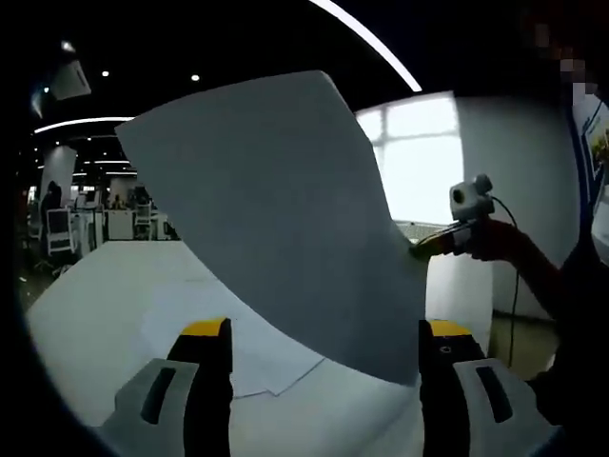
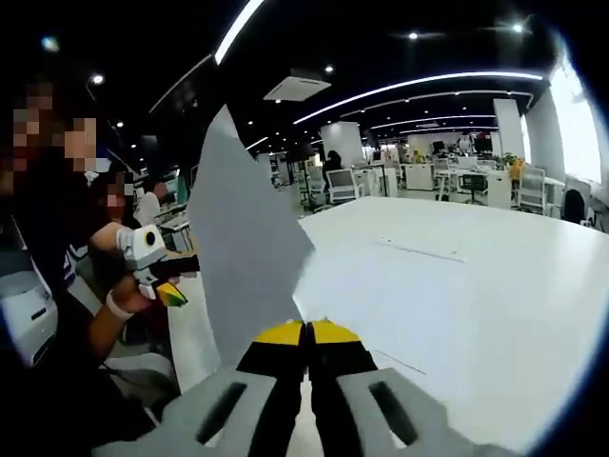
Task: Organize the stack of printing papers by aligning and flattening the scattered papers on the table
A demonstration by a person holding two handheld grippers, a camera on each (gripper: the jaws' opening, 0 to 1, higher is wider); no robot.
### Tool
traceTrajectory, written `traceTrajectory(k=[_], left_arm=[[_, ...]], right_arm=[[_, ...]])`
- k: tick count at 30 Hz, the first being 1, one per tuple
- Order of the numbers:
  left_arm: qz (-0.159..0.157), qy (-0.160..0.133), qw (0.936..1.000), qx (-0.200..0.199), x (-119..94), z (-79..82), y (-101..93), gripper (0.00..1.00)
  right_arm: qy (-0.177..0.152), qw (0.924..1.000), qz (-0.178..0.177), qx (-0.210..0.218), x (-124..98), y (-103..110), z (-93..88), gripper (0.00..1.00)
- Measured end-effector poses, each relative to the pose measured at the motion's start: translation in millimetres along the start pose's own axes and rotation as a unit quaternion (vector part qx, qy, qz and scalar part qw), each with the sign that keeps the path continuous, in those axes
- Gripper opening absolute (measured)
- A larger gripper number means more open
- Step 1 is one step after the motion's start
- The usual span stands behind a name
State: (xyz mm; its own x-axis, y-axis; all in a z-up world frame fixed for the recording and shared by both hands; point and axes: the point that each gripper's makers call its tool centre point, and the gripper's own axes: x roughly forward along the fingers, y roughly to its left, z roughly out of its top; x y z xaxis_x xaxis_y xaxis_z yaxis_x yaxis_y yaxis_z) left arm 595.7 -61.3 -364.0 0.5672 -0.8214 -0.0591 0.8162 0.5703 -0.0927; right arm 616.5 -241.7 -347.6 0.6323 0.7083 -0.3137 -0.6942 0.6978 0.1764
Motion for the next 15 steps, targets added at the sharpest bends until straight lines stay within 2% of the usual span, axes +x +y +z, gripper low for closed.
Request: traceTrajectory(k=[8, 15], left_arm=[[0.004, -0.006, 1.0000, 0.000, -2, 2.5, 2.3, 0.80], [0.008, -0.032, 0.9994, -0.010, -7, 14.9, 6.8, 0.75]], right_arm=[[0.000, 1.0000, 0.002, 0.000, 1, 1, 1.3, 0.00], [0.003, 1.0000, 0.005, 0.000, 2, 4, -0.3, 0.00]])
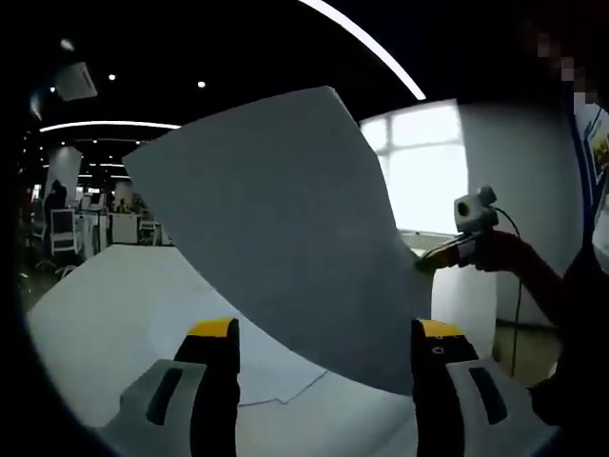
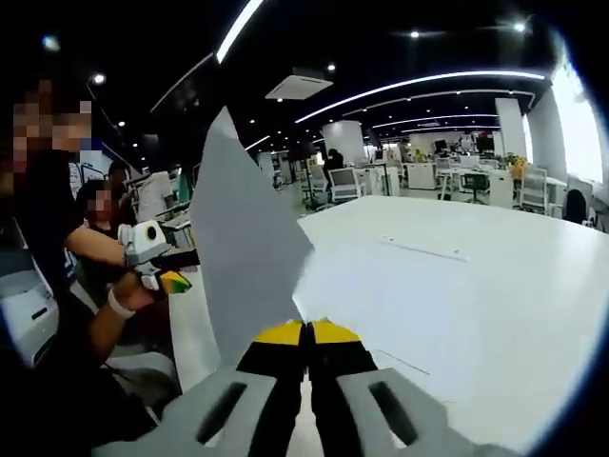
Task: Organize the stack of printing papers by aligning and flattening the scattered papers on the table
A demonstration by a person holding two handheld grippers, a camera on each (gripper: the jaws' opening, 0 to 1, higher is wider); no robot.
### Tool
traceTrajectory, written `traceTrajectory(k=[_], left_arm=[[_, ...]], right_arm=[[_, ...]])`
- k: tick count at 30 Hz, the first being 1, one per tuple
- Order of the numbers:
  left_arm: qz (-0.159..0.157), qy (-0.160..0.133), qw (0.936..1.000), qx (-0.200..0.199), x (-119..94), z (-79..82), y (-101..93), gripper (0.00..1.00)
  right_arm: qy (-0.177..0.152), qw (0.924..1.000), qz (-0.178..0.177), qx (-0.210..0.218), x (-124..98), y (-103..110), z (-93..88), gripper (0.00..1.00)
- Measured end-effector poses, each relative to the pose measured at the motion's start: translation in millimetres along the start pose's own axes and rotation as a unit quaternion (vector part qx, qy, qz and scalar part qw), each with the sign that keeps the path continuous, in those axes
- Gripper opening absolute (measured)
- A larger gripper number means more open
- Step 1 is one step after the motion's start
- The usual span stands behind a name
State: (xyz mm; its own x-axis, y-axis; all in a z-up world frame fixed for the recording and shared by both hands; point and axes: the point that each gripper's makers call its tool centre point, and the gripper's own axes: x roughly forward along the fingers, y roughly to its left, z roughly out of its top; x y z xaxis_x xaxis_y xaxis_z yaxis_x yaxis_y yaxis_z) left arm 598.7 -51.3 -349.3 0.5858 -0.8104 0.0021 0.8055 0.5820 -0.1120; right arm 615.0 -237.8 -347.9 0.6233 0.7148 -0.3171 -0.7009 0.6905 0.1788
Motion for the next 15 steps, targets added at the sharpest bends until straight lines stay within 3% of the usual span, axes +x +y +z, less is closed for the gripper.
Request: traceTrajectory(k=[15], left_arm=[[0.008, -0.008, 0.9999, 0.002, -2.0, 4.2, 6.0, 0.70]], right_arm=[[0.002, 1.0000, 0.003, 0.001, 1.1, 4.4, -2.7, 0.00]])
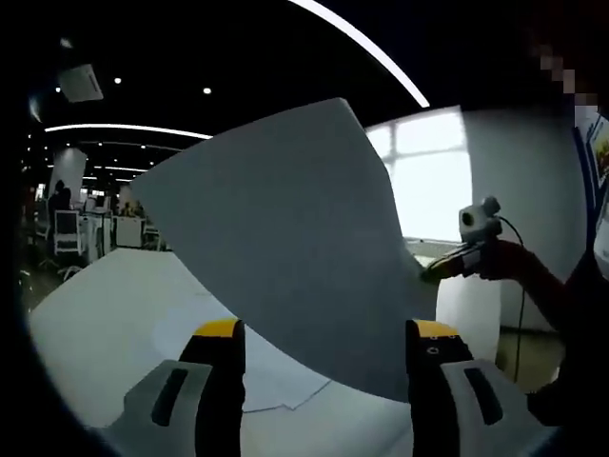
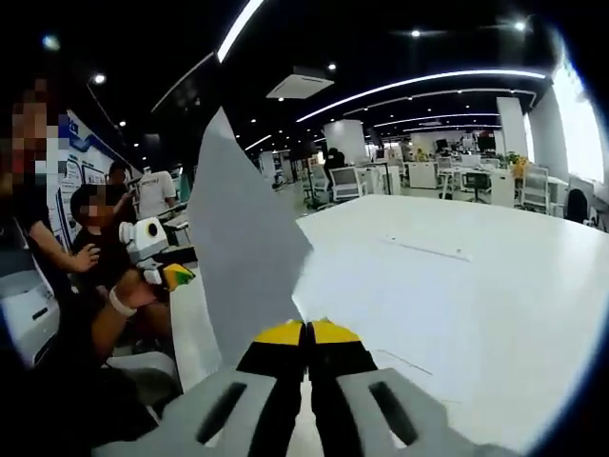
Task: Organize the stack of printing papers by aligning and flattening the scattered papers on the table
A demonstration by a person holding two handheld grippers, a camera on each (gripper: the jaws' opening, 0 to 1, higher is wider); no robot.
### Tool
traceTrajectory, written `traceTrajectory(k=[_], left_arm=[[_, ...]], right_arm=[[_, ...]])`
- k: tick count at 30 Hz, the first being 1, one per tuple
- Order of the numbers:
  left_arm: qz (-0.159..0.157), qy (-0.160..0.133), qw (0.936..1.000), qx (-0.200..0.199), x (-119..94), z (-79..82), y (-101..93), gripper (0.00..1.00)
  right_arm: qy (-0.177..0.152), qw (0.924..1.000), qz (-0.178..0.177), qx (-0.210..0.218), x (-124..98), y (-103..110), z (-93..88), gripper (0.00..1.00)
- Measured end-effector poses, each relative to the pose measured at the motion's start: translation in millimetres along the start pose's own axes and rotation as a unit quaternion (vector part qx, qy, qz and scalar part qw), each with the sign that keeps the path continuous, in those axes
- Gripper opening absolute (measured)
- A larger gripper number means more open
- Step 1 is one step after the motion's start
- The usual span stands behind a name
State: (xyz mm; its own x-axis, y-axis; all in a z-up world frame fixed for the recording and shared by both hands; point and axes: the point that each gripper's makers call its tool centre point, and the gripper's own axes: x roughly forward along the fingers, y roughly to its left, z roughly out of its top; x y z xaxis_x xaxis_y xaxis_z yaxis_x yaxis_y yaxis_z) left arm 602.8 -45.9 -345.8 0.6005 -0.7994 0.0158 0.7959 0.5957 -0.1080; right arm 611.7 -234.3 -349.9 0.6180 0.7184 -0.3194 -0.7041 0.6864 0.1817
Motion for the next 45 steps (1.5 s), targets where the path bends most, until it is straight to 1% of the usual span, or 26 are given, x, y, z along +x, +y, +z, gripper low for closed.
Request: traceTrajectory(k=[11, 13, 17, 19, 26, 32, 39, 45], left_arm=[[0.001, -0.011, 0.9999, -0.004, -1, 4.8, 2.4, 0.64], [0.000, -0.014, 0.9999, -0.007, -2, 6.3, 3.1, 0.62], [-0.007, -0.034, 0.9993, -0.012, -4, 14.0, 2.4, 0.53], [-0.005, -0.038, 0.9992, -0.014, -4, 15.8, 2.3, 0.53], [0.001, -0.038, 0.9992, -0.012, -5, 16.0, 4.0, 0.53], [0.002, -0.043, 0.9990, -0.012, -6, 18.1, 5.7, 0.48], [-0.007, -0.051, 0.9986, -0.016, -7, 20.9, 3.7, 0.41], [-0.003, -0.055, 0.9984, -0.016, -8, 22.4, 5.4, 0.38]], right_arm=[[0.001, 1.0000, 0.000, 0.000, 0, -1, -0.2, 0.00], [0.001, 1.0000, 0.001, 0.000, 1, 0, -0.5, 0.00], [0.002, 1.0000, 0.002, 0.000, 1, -1, -0.3, 0.00], [0.001, 1.0000, 0.001, 0.000, 1, -2, 0.2, 0.00], [0.003, 1.0000, 0.002, -0.001, 1, -2, -0.5, 0.00], [0.003, 1.0000, 0.002, -0.001, 1, -2, -0.1, 0.00], [0.005, 1.0000, 0.003, 0.000, 2, -2, -0.7, 0.00], [0.006, 1.0000, 0.003, 0.000, 2, -3, -0.9, 0.00]])
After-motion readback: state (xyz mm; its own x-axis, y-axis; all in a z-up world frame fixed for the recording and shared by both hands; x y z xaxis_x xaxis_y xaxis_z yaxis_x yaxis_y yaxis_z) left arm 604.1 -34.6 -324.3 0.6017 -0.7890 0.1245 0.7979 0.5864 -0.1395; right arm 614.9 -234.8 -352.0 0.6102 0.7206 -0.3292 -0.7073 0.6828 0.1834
